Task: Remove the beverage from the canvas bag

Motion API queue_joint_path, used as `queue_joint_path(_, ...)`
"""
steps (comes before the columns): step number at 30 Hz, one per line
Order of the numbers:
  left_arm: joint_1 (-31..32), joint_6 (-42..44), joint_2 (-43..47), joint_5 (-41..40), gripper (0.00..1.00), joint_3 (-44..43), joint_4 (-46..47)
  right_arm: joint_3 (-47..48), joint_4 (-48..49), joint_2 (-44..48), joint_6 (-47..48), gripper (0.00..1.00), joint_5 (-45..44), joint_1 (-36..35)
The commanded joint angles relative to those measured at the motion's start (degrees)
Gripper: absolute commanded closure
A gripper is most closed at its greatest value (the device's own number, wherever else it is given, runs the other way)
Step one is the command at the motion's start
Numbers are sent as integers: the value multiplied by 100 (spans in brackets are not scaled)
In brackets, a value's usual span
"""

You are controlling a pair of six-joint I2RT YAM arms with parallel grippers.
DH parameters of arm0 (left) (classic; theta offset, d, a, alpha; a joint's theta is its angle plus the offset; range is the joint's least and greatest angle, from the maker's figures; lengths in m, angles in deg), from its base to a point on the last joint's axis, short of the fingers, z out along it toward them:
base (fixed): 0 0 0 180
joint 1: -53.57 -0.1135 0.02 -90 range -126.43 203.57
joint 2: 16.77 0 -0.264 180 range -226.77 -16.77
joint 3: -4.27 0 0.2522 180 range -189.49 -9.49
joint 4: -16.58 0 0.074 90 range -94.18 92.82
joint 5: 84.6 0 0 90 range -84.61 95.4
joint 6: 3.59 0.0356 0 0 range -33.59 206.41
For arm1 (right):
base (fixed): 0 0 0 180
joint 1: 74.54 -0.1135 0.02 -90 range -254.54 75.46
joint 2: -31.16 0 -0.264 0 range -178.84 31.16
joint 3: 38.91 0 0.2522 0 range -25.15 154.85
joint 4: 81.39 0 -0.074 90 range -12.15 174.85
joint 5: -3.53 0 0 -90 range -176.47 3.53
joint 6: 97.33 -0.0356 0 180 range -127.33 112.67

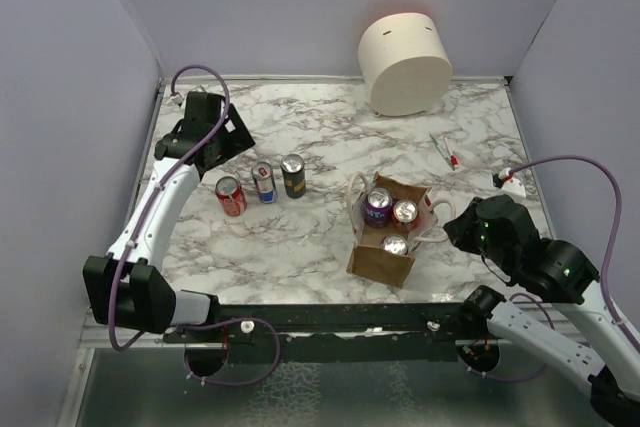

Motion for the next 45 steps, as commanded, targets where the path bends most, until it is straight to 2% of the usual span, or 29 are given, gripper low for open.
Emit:
queue_joint_path(1,532,-218,363,523,1,-480,167,-58,123,-54,74,93,62,-5)
queue_joint_path(3,1215,-225,343,346,1,-764,221,-57,124,-53,70,93,61,-9)
queue_joint_path(6,2607,-124,224,49,1,-1056,486,-54,118,-54,57,93,52,-10)
queue_joint_path(9,3728,243,85,-133,2,-979,1328,-60,99,-45,40,93,35,-7)
queue_joint_path(12,4553,815,-235,51,6,-1039,2056,-48,86,-28,15,93,16,-9)
queue_joint_path(15,5068,1451,-853,426,7,-1491,2022,-48,67,5,-19,93,-11,-3)
queue_joint_path(21,5535,2254,-1499,851,1,-1657,2016,-38,17,75,-98,93,-77,-7)
queue_joint_path(25,5629,2721,-1852,1256,2,-1657,1935,-36,-7,121,-136,93,-104,-7)
queue_joint_path(28,5804,3295,-2052,816,14,-1774,1748,-35,-10,133,-152,92,-117,-9)
queue_joint_path(32,5825,3822,-2196,511,18,-1733,1799,-28,-18,122,-160,92,-117,-5)
queue_joint_path(35,5843,4294,-2423,602,18,-1864,1504,-32,-19,129,-157,92,-117,-9)
queue_joint_path(39,5912,4810,-2778,-79,28,-2228,980,-29,-15,124,-153,92,-108,-5)
queue_joint_path(42,5913,5040,-2850,-213,29,-2327,940,-35,-6,120,-136,92,-93,-9)
queue_joint_path(45,5912,5144,-2957,-201,19,-2326,1032,-42,14,112,-106,92,-67,-10)
